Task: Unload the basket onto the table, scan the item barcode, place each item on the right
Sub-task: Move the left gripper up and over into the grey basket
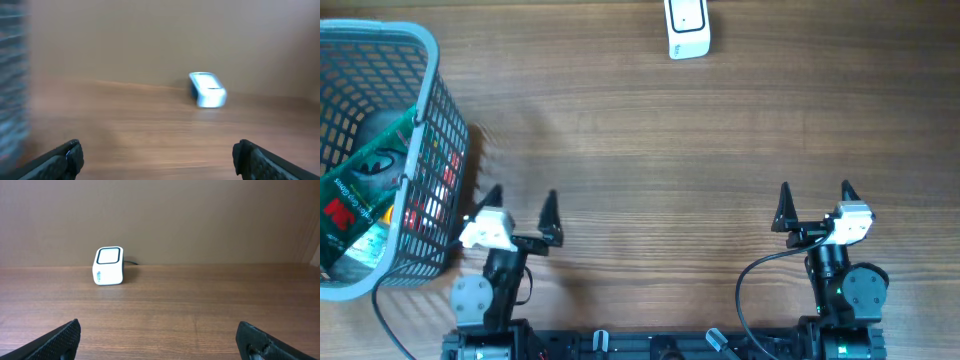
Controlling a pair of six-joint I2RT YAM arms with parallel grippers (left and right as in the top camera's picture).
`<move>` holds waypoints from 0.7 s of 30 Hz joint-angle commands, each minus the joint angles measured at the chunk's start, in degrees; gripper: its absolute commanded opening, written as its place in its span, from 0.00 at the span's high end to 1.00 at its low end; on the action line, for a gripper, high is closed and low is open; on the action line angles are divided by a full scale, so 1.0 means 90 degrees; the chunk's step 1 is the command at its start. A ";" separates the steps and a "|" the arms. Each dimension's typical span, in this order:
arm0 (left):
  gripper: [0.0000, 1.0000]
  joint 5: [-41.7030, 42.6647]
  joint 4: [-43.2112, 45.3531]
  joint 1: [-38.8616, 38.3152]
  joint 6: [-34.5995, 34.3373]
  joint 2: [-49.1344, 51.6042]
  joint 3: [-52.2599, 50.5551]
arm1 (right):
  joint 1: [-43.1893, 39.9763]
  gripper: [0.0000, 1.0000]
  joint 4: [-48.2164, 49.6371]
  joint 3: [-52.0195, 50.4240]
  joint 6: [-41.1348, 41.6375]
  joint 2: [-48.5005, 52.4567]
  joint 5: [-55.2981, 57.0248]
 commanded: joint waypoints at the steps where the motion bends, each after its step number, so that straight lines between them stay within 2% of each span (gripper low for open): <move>1: 0.00 0.2101 0.0155 0.0027 -0.0879 -0.0061 0.0017 | 0.0032 0.00 0.0012 -0.0002 -0.0061 0.0036 0.0017; 5: 0.00 0.2336 0.0160 0.0027 -0.2064 -0.0056 0.0041 | 0.0032 0.00 0.0012 -0.0002 -0.0061 0.0036 0.0017; 7: 0.00 0.2339 0.0165 0.0027 -0.2256 -0.0056 0.0168 | 0.0032 0.00 0.0012 -0.0002 -0.0063 0.0036 0.0017; 15: 0.00 0.2263 0.0163 0.0029 -0.2266 0.0010 0.1112 | 0.0032 0.00 0.0012 -0.0002 -0.0061 0.0036 0.0019; 21: 0.00 0.2268 0.0177 0.0027 -0.2271 0.0546 0.1705 | 0.0032 0.00 0.0012 -0.0002 -0.0061 0.0036 0.0019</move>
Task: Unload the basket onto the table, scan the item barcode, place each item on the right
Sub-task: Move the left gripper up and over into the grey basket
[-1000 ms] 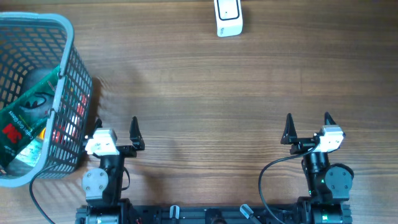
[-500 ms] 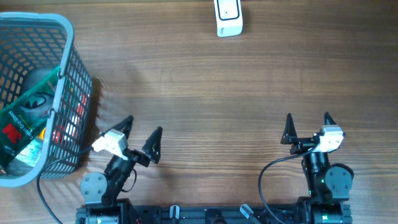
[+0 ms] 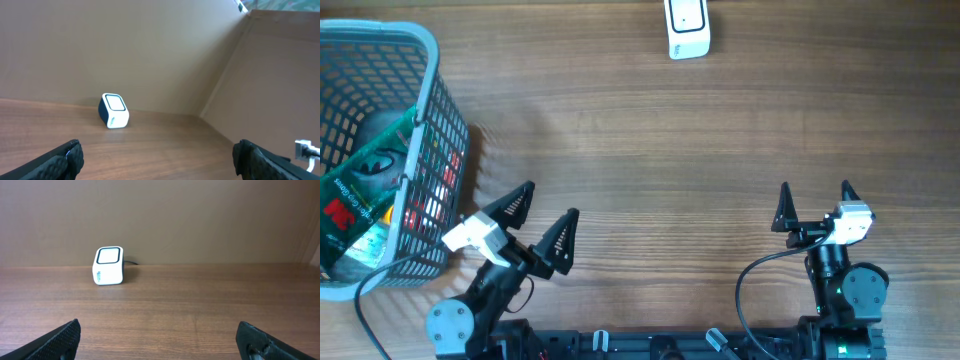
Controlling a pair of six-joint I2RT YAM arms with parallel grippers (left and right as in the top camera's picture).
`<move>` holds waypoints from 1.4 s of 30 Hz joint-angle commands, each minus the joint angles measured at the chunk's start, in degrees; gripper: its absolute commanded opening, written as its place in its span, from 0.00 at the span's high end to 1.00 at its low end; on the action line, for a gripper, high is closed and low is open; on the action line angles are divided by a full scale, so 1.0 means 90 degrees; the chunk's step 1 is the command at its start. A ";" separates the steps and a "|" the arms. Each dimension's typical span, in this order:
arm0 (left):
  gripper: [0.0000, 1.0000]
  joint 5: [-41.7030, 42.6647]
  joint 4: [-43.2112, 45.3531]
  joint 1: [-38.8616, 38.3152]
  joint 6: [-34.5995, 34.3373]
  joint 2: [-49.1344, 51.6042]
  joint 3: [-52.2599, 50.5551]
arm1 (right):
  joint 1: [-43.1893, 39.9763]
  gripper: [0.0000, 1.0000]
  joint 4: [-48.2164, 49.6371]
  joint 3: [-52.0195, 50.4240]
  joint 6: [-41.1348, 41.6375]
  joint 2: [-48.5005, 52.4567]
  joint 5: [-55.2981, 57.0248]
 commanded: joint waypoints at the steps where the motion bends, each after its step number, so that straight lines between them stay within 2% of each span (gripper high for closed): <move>1: 0.00 0.0097 0.0066 0.0027 -0.0066 0.0478 0.0483 | 0.0032 0.00 0.0012 -0.0002 -0.0061 0.0029 0.0019; 8: 0.00 0.0488 0.0194 0.0027 -0.0068 0.1950 0.1637 | 0.0032 0.00 0.0012 -0.0002 -0.0061 0.0029 0.0017; 16: 0.00 0.0673 0.0386 0.0027 -0.0066 0.3835 0.3606 | 0.0032 0.00 0.0012 -0.0002 -0.0061 0.0029 0.0019; 20: 0.00 0.2103 0.0119 0.0027 0.0012 0.4051 0.3929 | 0.0032 0.00 0.0012 -0.0002 -0.0061 0.0029 0.0017; 22: 0.00 0.2118 -0.0172 0.0029 0.0032 0.4112 0.3929 | 0.0032 0.00 0.0012 -0.0002 -0.0061 0.0029 0.0017; 26: 0.00 0.2076 0.0381 0.0029 0.0002 0.4175 0.3929 | 0.0032 0.00 0.0012 -0.0002 -0.0063 0.0029 0.0017; 29: 0.00 0.1246 0.0549 0.0029 -0.0165 0.4189 0.4048 | 0.0032 0.00 0.0012 -0.0002 -0.0058 0.0029 0.0017; 34: 0.00 -0.0911 -0.0102 0.0029 -0.0231 0.4643 0.4794 | 0.0032 0.00 0.0012 -0.0002 -0.0061 0.0029 0.0019; 35: 0.00 -0.1802 -0.0483 0.0029 -0.0228 0.4979 0.5299 | 0.0032 0.00 0.0012 -0.0002 -0.0061 0.0029 0.0019; 42: 0.00 -0.5668 -0.2611 0.0029 -0.0299 0.6530 0.7657 | 0.0032 0.00 0.0012 -0.0002 -0.0061 0.0029 0.0017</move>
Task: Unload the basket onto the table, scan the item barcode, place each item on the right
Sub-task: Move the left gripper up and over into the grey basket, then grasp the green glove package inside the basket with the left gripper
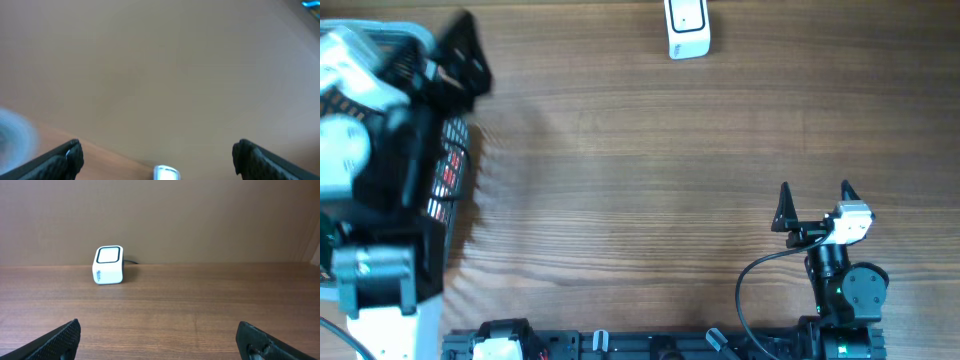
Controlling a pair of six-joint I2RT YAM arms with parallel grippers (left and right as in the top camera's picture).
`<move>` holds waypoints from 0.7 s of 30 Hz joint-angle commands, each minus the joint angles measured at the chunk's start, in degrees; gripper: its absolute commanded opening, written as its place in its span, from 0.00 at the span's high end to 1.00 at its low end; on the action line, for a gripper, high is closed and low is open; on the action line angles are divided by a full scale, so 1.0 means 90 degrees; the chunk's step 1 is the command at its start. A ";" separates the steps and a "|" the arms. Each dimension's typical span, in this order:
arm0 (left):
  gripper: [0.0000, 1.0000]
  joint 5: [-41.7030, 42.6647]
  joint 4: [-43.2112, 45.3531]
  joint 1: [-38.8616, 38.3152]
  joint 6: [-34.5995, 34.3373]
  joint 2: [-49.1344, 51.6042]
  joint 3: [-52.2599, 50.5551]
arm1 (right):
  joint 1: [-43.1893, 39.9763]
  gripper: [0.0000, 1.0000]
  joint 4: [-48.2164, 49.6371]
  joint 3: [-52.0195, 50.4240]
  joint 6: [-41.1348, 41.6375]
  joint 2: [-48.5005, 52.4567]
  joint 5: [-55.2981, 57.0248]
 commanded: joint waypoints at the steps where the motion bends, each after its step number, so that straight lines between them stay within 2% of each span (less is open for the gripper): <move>1: 0.00 -0.2754 -0.0984 0.0029 -0.0221 0.0765 0.1197 | 0.0032 0.00 0.0012 -0.0002 -0.0061 0.0007 0.0017; 4: 0.00 -0.3245 -0.1596 0.0029 -0.0294 0.1214 0.1821 | 0.0032 0.00 0.0012 -0.0002 -0.0061 0.0007 0.0019; 8: 0.00 -0.3223 -0.2098 0.0029 -0.0274 0.1382 0.1853 | 0.0032 0.00 0.0012 -0.0002 -0.0063 0.0007 0.0019; 10: 0.03 -0.3169 -0.2188 0.0029 -0.0029 0.1423 0.1853 | 0.0032 0.00 0.0012 -0.0002 -0.0063 0.0007 0.0019; 12: 0.00 -0.3288 -0.2059 0.0029 0.0012 0.1457 0.1853 | 0.0032 0.00 0.0012 -0.0002 -0.0061 0.0007 0.0017; 15: 0.00 -0.4228 -0.1950 0.0240 -0.1083 0.1460 0.1853 | 0.0032 0.00 0.0012 -0.0002 -0.0061 0.0007 0.0019; 19: 0.01 -0.4248 -0.2188 0.0877 -0.1982 0.1598 0.1853 | 0.0032 0.01 0.0012 -0.0002 -0.0061 0.0007 0.0019; 21: 0.01 -0.3976 -0.2509 0.1328 -0.2407 0.1758 0.1853 | 0.0032 0.00 0.0012 -0.0002 -0.0061 0.0007 0.0017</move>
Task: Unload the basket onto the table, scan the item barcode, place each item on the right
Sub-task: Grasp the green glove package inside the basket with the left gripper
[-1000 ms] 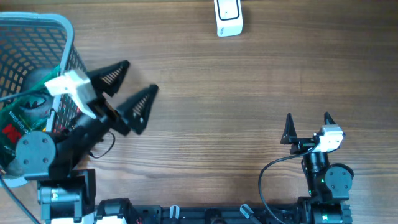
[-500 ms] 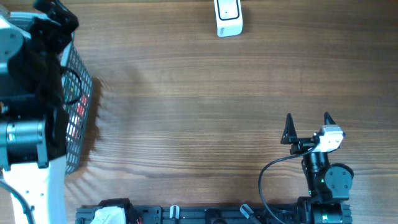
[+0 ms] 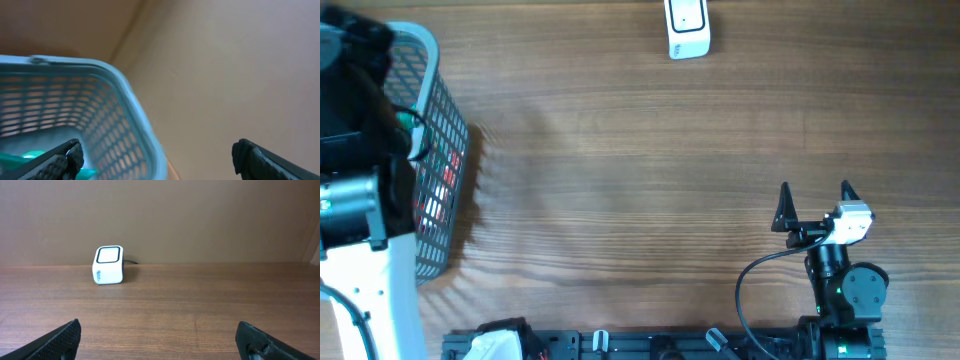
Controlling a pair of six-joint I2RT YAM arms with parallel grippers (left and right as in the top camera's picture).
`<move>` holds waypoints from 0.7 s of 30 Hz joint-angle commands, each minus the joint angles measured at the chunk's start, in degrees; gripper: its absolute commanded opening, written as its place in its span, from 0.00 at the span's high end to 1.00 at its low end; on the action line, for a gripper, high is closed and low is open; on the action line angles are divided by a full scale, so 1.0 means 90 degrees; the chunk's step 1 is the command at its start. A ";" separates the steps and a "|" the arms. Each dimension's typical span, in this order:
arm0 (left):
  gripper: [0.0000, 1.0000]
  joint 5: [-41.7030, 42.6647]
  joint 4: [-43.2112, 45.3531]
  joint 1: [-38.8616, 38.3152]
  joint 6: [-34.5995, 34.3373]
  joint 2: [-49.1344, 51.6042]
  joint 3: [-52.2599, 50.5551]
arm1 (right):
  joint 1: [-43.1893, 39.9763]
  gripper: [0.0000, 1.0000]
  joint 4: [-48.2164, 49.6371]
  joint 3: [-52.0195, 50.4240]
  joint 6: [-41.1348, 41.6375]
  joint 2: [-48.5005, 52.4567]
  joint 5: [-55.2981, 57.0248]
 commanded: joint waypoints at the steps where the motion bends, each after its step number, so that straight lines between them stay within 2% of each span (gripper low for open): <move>1: 0.01 0.0165 -0.0512 0.0789 -0.1256 0.0364 0.0095 | 0.0032 0.00 0.0012 -0.0002 -0.0063 0.0007 0.0019; 7: 0.02 0.1367 -0.1804 0.1654 -0.2973 0.1103 0.0095 | 0.0032 0.00 0.0012 -0.0002 -0.0061 0.0007 0.0017; 9: 0.03 0.1462 -0.2370 0.1785 -0.3966 0.1290 0.0095 | 0.0032 0.01 0.0012 -0.0002 -0.0061 0.0007 0.0017; 13: 0.01 0.1464 -0.3147 0.1931 -0.5367 0.1579 0.0095 | 0.0032 0.00 0.0012 -0.0002 -0.0063 0.0007 0.0017; 15: 0.00 0.1464 -0.3245 0.2001 -0.5608 0.1761 0.0095 | 0.0032 0.00 0.0012 -0.0002 -0.0061 0.0007 0.0019; 21: 0.01 0.1481 -0.3296 0.2249 -0.5620 0.2263 0.0095 | 0.0032 0.00 0.0012 -0.0002 -0.0058 0.0007 0.0019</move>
